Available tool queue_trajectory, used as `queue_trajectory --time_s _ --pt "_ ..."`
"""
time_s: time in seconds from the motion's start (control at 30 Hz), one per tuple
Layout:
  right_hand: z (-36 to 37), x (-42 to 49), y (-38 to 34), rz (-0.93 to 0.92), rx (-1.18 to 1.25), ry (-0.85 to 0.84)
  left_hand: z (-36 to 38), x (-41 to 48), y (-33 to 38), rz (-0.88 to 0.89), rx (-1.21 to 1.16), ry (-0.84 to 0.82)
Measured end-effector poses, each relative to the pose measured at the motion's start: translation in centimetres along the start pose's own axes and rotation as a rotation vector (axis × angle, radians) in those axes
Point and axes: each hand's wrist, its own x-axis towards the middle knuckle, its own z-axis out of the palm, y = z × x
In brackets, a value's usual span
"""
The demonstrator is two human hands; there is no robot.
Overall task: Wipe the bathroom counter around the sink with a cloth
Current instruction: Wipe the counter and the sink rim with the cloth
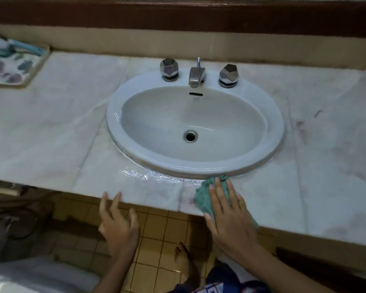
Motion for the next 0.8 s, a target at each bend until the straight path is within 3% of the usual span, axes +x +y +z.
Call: queue_trajectory --time_s 0.13,0.4,0.6,0.8 --pt "0.7 2.7 -4.9 -0.245 0.028 -0.013 0.9 -0.1 -1.4 0.136 -0.065 -0.051" --pt "1.5 10.0 -15.5 -0.385 0.089 -0.067 -0.2 -0.2 -1.8 0.139 -0.062 -0.072" --pt "0.2 4.8 -4.8 -0.406 -0.061 -0.057 -0.3 0.1 -2.1 0.124 -0.1 -0.097" --pt "-3.0 -0.6 9.3 -0.145 -0.089 -0.103 0.2 0.1 -1.3 0.059 -0.122 -0.086"
